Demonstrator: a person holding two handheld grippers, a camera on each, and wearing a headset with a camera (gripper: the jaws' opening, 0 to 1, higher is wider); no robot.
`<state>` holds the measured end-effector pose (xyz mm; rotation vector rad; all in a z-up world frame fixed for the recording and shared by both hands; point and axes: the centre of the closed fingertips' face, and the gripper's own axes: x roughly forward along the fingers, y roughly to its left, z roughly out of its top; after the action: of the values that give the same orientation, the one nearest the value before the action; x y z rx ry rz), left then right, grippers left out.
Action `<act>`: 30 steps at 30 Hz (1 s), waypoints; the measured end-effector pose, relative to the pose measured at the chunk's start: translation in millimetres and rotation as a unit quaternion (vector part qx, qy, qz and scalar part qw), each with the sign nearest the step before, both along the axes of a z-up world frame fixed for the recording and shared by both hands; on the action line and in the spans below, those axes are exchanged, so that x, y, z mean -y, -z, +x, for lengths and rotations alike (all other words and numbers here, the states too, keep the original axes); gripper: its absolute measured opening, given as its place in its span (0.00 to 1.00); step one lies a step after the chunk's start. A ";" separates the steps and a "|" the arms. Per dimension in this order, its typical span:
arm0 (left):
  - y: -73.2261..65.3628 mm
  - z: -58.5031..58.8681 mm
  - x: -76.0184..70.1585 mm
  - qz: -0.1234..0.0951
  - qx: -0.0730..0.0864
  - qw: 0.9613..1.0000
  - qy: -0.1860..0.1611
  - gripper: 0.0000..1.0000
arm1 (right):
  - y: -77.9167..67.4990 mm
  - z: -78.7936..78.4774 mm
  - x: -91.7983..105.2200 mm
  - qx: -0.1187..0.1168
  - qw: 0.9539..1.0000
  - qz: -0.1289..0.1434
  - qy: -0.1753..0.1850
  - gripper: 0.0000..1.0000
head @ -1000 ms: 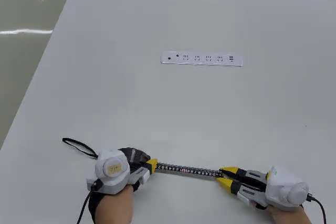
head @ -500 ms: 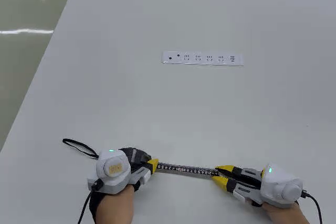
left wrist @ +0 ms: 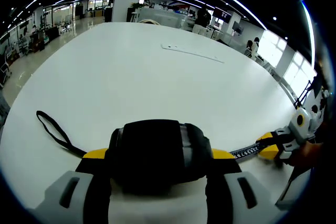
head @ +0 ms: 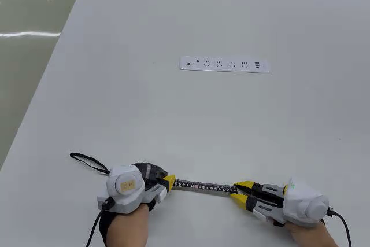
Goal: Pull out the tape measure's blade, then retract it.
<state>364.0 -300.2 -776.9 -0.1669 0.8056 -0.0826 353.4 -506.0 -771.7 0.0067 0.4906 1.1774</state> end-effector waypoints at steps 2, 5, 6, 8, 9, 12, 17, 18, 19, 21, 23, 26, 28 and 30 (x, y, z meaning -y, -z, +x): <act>-0.7 -0.1 0.2 0.000 -0.001 1.000 0.000 0.72 | 0.1 0.2 -1.8 0.000 1.000 0.000 -0.001 0.12; -1.3 -0.3 0.2 -0.001 -0.001 1.000 0.000 0.71 | 0.6 0.8 -4.0 0.000 1.000 0.000 -0.002 0.12; -1.8 -0.5 0.4 -0.001 0.000 1.000 0.000 0.71 | 0.7 0.7 -5.2 -0.001 1.000 0.000 -0.003 0.12; -2.0 -0.6 0.4 -0.001 -0.001 1.000 0.000 0.71 | 0.6 0.8 -7.4 0.000 1.000 0.000 -0.004 0.12; -1.8 -0.5 0.4 -0.001 -0.001 1.000 0.000 0.71 | 0.5 0.9 -8.2 -0.001 1.000 0.001 -0.004 0.12; -1.4 -0.5 0.3 -0.001 0.000 1.000 0.000 0.71 | 0.3 0.3 -11.0 -0.001 1.000 0.001 -0.007 0.12; -0.1 -0.1 -0.1 -0.001 0.000 1.000 0.000 0.71 | 0.5 0.4 -15.9 -0.003 1.000 0.002 -0.009 0.12; 0.0 -0.2 -0.1 -0.001 -0.001 1.000 0.000 0.71 | 0.5 0.4 -17.3 -0.003 1.000 0.002 -0.010 0.12; 0.0 -0.2 -0.1 -0.001 0.000 1.000 0.000 0.72 | 0.5 0.4 -18.2 -0.003 1.000 0.003 -0.011 0.12; -0.5 -0.5 0.0 -0.001 -0.001 1.000 0.000 0.72 | 0.4 0.0 -20.6 -0.003 1.000 0.003 -0.013 0.12; -0.9 -0.7 0.1 0.000 0.000 1.000 0.000 0.72 | 0.3 -0.1 -22.1 -0.003 1.000 0.003 -0.014 0.12; -1.1 -0.8 0.2 0.000 -0.001 1.000 0.000 0.72 | 0.1 -0.6 -25.0 -0.004 1.000 0.003 -0.016 0.12; -0.9 -0.7 0.0 0.000 -0.001 1.000 0.000 0.72 | 0.0 -0.8 -27.3 -0.004 1.000 0.004 -0.017 0.12; -0.8 -1.0 0.1 0.000 -0.001 1.000 0.001 0.72 | -0.2 -1.0 -29.1 -0.004 1.000 0.004 -0.019 0.12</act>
<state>363.0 -300.2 -776.0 -0.1673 0.8072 -0.0840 352.5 -476.9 -771.5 0.0086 0.4941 1.2168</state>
